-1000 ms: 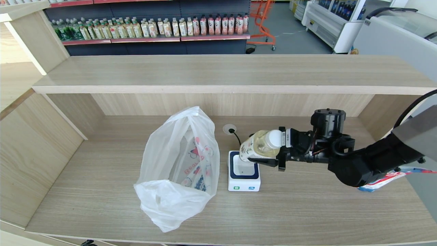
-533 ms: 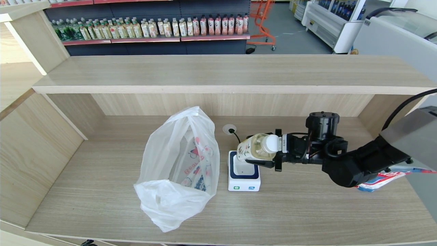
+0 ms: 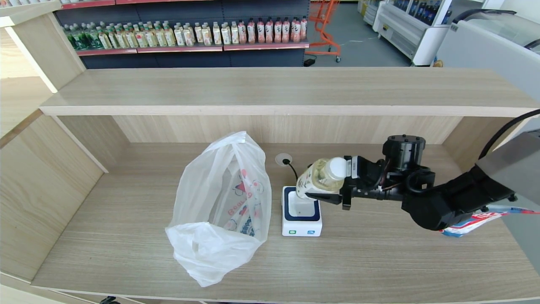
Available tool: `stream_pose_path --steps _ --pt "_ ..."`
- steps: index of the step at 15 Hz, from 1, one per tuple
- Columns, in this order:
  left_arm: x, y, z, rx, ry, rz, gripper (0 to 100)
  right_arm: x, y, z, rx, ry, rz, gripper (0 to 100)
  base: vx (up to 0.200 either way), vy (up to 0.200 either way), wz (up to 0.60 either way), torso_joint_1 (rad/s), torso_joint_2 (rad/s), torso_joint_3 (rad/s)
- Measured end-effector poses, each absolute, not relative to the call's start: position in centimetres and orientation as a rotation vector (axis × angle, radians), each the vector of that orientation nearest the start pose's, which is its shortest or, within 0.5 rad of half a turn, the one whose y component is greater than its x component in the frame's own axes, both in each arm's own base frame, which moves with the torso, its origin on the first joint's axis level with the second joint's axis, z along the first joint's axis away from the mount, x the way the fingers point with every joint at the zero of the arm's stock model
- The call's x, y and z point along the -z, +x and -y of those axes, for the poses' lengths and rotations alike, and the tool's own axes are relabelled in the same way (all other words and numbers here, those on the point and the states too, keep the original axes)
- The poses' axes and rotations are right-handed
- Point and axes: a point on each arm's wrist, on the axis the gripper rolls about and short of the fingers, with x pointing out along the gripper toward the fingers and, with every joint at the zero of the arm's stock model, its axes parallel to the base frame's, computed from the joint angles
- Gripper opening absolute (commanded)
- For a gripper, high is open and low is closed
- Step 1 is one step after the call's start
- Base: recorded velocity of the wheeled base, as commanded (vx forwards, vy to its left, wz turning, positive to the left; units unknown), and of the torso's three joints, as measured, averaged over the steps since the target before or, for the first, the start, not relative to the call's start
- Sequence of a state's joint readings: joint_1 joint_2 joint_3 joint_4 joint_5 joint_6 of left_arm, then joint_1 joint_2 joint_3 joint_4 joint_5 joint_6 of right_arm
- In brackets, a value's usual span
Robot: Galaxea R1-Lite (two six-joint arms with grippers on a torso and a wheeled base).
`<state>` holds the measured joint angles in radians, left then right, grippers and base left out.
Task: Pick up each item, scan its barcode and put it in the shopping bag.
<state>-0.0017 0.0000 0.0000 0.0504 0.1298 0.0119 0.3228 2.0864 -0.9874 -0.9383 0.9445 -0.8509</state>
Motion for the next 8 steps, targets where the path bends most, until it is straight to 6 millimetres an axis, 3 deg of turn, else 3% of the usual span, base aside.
stream_pose_path --steps 2,5,6,8 --pt "-7.0 -2.3 -0.3 -0.128 0.016 -0.051 100 -15.8 35.1 -13.6 -1.225 -0.494 0.33 0 0.0 0.0 0.0 0.0 0.0 0.0" --pt "-7.0 -2.3 -0.3 -0.129 0.016 -0.051 100 -21.8 31.7 -13.1 -1.091 -0.077 0.164 0 0.0 0.0 0.0 0.0 0.0 0.0" --pt "-7.0 -2.3 -0.3 -0.128 0.016 -0.051 100 -23.1 30.1 -12.9 -1.066 0.004 0.118 0 0.0 0.0 0.0 0.0 0.0 0.0" --pt "-7.0 -2.3 -0.3 -0.128 0.016 -0.051 100 -23.4 27.0 -12.0 -1.036 0.076 -0.006 0 0.0 0.0 0.0 0.0 0.0 0.0"
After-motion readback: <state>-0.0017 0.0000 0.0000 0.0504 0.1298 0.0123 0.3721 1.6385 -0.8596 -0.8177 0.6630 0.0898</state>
